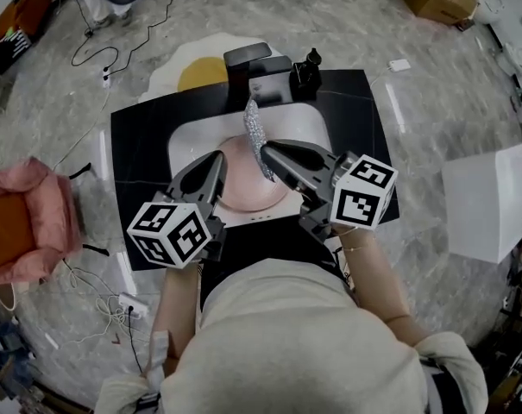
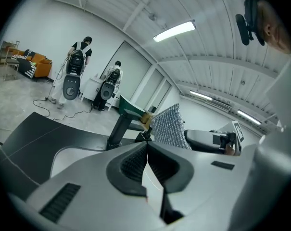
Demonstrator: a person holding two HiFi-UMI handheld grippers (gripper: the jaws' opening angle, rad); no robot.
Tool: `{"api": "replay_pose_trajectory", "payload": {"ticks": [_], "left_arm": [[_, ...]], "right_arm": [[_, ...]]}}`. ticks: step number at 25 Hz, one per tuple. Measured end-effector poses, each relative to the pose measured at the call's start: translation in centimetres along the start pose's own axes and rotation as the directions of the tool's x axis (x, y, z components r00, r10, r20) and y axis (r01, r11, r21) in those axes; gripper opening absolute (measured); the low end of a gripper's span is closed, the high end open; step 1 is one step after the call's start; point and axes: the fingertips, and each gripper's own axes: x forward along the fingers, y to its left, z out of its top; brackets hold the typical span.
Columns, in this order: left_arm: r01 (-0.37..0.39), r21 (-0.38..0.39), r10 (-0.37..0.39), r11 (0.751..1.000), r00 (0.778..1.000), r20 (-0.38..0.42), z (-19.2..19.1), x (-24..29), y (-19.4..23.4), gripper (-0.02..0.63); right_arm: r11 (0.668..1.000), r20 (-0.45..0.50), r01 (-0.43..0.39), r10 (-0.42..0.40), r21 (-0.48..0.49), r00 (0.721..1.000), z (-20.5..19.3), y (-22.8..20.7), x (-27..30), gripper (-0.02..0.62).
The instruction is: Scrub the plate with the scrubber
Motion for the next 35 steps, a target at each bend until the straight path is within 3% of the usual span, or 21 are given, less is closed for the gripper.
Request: {"api": "replay_pose_trajectory", "payload": {"ticks": [5,10,15,35], "left_arm": [[0.015,0.004,-0.015,1.000,0.998,-0.062,-2.2,-0.1,-1.1,0.020],[0.004,0.021,-0.002,1.000,0.992,-0.127,-4.1,0.5,-1.3,0.020],[0.008,0.025,-0.004,1.000,0.985,-0.173,-5.1,0.9,-1.5,0.020],[-0.019,0.026,0.023,0.999,0.979,-0.202,-5.7,1.2,-0.9,0.020]], "right_arm": [[0.998,0.022,0.047,-0.049,0.045,0.999,-1.5,-1.0,-1.9,0.034],[0.992,-0.031,0.107,-0.105,0.072,0.994,-4.4,-2.5,-2.7,0.034],[0.986,-0.037,0.130,-0.127,0.104,0.991,-4.8,-2.9,-2.7,0.034],[0.983,-0.092,0.148,-0.138,0.108,0.986,-5.4,-3.4,-1.9,0.032]]}}
